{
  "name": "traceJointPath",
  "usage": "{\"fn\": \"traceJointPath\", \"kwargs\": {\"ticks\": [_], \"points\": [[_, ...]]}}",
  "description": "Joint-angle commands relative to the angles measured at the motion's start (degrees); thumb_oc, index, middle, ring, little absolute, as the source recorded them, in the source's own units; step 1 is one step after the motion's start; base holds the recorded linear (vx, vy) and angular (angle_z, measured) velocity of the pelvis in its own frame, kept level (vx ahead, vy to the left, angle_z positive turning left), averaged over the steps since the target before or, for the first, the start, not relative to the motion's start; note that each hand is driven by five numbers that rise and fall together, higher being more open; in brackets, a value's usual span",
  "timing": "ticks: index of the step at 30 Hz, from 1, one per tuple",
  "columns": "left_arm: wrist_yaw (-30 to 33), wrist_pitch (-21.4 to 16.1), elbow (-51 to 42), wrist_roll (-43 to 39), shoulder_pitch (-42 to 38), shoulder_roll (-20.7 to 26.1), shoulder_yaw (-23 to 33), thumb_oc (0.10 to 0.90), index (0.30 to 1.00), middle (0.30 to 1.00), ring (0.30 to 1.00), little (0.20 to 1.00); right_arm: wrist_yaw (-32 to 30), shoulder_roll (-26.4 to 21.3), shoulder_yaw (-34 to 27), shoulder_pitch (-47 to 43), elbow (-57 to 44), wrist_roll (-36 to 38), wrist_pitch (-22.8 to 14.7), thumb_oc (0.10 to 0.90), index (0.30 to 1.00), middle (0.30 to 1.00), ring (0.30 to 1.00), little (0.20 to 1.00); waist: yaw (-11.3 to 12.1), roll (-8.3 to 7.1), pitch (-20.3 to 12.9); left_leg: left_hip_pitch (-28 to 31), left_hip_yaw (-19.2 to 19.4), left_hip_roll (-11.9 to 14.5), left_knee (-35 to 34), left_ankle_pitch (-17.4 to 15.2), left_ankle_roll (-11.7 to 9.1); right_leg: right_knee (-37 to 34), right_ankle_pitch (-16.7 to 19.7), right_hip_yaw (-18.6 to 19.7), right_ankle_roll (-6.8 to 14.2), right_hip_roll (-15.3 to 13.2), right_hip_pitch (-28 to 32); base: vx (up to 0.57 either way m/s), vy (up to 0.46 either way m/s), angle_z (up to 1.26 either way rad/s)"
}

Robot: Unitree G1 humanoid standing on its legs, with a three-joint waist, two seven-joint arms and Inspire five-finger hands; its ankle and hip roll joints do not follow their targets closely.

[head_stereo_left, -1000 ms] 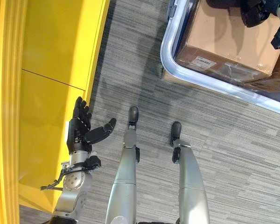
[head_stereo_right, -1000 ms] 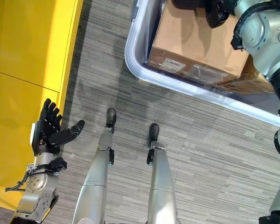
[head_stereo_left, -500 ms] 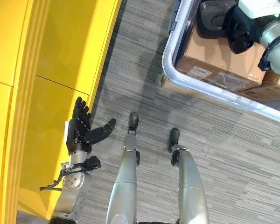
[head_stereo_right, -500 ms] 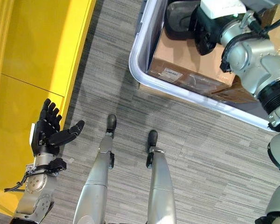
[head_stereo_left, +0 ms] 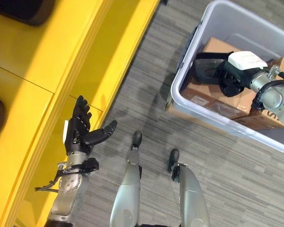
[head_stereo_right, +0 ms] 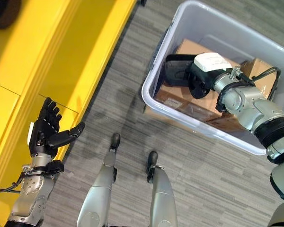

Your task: Move parts from the plastic box to the shelf.

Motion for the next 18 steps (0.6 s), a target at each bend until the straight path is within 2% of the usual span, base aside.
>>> {"fn": "traceJointPath", "kwargs": {"ticks": [1,11,18], "points": [[-1.42,-4.45,-3.66,2.80,-0.97,3.30,1.67,0.900,1.000,1.000,1.000,1.000,-2.77,-4.27,-4.43,-4.80,0.50,-0.81,-1.16,0.400,0.300,0.300,0.300,0.300,-0.39,-2.49,-4.68,3.71,1.36,3.08,4.63,-9.93,-1.25,-16.00,3.46,-0.59,4.20,-3.26,9.88,0.09,-0.018,0.20],[-2.80,-3.40,-6.38,9.58,-0.41,8.10,3.58,0.900,1.000,1.000,1.000,1.000,0.31,-10.46,-13.05,7.77,-10.75,0.27,-3.82,0.400,0.300,0.300,0.300,0.300,-1.99,-3.28,-11.28,10.61,0.94,4.65,2.13,-10.39,-1.35,-22.88,5.21,-2.08,5.19,-3.57,18.69,0.10,-0.010,0.04],[-1.63,-3.58,-5.09,17.87,0.25,13.85,5.99,0.900,1.000,1.000,1.000,1.000,4.06,-14.34,-24.49,22.15,-19.18,5.02,-5.80,0.400,0.300,0.300,0.300,0.300,-3.44,-3.34,-17.69,17.02,1.75,5.16,-0.30,-11.49,-1.66,-27.02,6.23,-2.54,5.99,-3.97,25.35,0.13,0.005,0.00]]}}
